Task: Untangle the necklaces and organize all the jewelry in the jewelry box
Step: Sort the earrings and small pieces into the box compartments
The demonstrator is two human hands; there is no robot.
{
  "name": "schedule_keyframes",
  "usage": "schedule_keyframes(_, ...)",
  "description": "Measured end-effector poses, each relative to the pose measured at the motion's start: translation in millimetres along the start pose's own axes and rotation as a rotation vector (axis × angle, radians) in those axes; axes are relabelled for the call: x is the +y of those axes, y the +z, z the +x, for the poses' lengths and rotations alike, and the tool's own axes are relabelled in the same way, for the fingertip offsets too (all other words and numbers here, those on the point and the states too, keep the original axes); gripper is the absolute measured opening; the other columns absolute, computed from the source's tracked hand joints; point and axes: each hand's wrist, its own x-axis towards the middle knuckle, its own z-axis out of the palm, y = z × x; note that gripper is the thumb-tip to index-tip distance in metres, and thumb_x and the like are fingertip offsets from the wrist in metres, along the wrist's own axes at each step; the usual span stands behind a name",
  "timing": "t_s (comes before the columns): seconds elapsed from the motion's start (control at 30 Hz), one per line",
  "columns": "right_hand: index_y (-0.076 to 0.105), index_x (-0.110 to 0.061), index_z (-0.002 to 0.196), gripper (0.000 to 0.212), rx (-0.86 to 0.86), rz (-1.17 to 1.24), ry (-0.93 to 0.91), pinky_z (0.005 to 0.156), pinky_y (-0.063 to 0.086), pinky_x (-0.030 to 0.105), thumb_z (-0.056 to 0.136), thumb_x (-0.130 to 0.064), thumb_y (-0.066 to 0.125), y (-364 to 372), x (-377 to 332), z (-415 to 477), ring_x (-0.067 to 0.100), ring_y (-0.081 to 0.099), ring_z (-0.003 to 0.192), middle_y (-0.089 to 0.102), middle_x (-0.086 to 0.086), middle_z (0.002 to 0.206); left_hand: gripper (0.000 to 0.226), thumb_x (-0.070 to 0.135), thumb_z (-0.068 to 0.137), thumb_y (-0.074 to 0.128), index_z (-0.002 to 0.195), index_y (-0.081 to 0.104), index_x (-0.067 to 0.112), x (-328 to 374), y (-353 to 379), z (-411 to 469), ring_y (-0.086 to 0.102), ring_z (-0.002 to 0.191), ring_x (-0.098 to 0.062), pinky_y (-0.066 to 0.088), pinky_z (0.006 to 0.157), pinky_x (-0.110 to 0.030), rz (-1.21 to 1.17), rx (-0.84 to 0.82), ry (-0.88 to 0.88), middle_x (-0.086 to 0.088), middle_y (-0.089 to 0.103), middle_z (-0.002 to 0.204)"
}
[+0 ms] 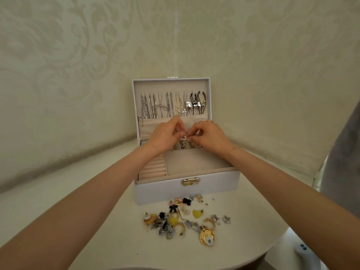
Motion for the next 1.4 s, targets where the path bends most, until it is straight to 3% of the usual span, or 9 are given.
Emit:
schedule_keyframes(0.2, 0.069, -0.011, 0.085, 0.010, 0.000, 0.283, 0.059, 0.057, 0.040, 0.006, 0.078, -0.004, 0.071, -7, -10, -3, -0.002, 0.053, 0.062, 0.059, -0.013, 0.069, 0.017, 0.003, 0.093, 0.052, 0.085, 0.049, 0.018, 2, -4, -5, 0.065, 0.056, -0.004, 0.049, 0.052, -0.016, -0.478, -0.081, -0.130, -0.006, 0.061, 0.083)
schedule_keyframes(0.33, 0.067, -0.009, 0.082, 0.010, 0.022, 0.319, 0.066, 0.051, 0.042, 0.007, 0.079, 0.001, 0.068, -11, -14, -5, -0.010, 0.052, 0.050, 0.057, -0.012, 0.066, 0.010, -0.002, 0.088, 0.059, 0.088, 0.053, 0.007, 1, -7, -6, 0.067, 0.061, -0.005, 0.049, 0.053, -0.014, -0.621, -0.081, -0.162, -0.008, 0.061, 0.080)
schedule_keyframes(0.43, 0.066, -0.014, 0.078, 0.014, 0.037, 0.265, 0.055, 0.058, 0.048, 0.018, 0.080, 0.001, 0.067, -12, -15, -6, -0.001, 0.053, 0.055, 0.056, -0.013, 0.066, 0.007, -0.002, 0.087, 0.060, 0.093, 0.057, 0.000, 1, -11, -6, 0.068, 0.067, -0.006, 0.050, 0.057, -0.012, -0.685, -0.094, -0.196, -0.010, 0.065, 0.084)
schedule_keyframes(0.53, 0.067, -0.013, 0.079, 0.013, 0.043, 0.236, 0.060, 0.066, 0.052, 0.034, 0.079, 0.000, 0.068, -12, -14, -5, 0.007, 0.052, 0.057, 0.056, -0.014, 0.064, 0.007, 0.000, 0.083, 0.065, 0.086, 0.061, 0.004, 0, -13, -5, 0.064, 0.074, -0.012, 0.054, 0.068, -0.021, -0.594, -0.110, -0.195, -0.012, 0.067, 0.089)
schedule_keyframes(0.67, 0.068, -0.018, 0.076, 0.016, 0.049, 0.205, 0.045, 0.069, 0.054, 0.035, 0.078, -0.003, 0.071, -10, -12, -3, 0.003, 0.053, 0.055, 0.056, -0.018, 0.061, 0.019, -0.006, 0.075, 0.070, 0.076, 0.062, 0.010, -4, -12, -5, 0.064, 0.083, -0.015, 0.054, 0.081, -0.025, -0.483, -0.086, -0.166, -0.008, 0.069, 0.089)
schedule_keyframes(0.83, 0.066, -0.023, 0.074, 0.016, 0.025, 0.101, -0.001, 0.076, 0.052, 0.036, 0.077, -0.008, 0.071, -6, -6, -2, 0.008, 0.055, 0.068, 0.062, -0.010, 0.073, 0.025, -0.003, 0.076, 0.071, 0.083, 0.056, 0.016, -5, -3, -4, 0.061, 0.077, -0.011, 0.050, 0.075, -0.022, -0.291, -0.028, -0.105, 0.003, 0.063, 0.079)
schedule_keyframes(1.0, 0.068, -0.021, 0.079, 0.009, -0.001, 0.057, 0.020, 0.080, 0.048, 0.036, 0.078, -0.012, 0.070, 2, -4, -2, 0.015, 0.053, 0.081, 0.067, 0.005, 0.088, 0.026, 0.005, 0.078, 0.071, 0.096, 0.058, 0.018, -8, 6, -1, 0.056, 0.077, -0.012, 0.047, 0.076, -0.027, -0.097, -0.096, -0.053, 0.002, 0.065, 0.094)
schedule_keyframes(1.23, 0.064, -0.027, 0.074, 0.013, 0.010, 0.010, 0.042, 0.075, 0.045, 0.031, 0.077, -0.017, 0.072, 4, -3, -1, 0.015, 0.054, 0.083, 0.065, -0.006, 0.081, 0.024, 0.004, 0.084, 0.065, 0.103, 0.056, 0.013, -11, 6, 1, 0.056, 0.075, -0.011, 0.043, 0.068, -0.019, -0.199, -0.153, -0.133, -0.003, 0.065, 0.090)
schedule_keyframes(1.4, 0.068, -0.021, 0.076, 0.004, -0.016, -0.211, 0.018, 0.083, 0.042, 0.035, 0.077, -0.024, 0.070, 4, -6, -6, 0.021, 0.052, 0.094, 0.062, -0.002, 0.088, 0.017, 0.008, 0.084, 0.065, 0.099, 0.062, 0.015, -8, 9, 3, 0.056, 0.082, -0.013, 0.040, 0.072, -0.024, 0.103, -0.160, -0.035, 0.004, 0.062, 0.088)
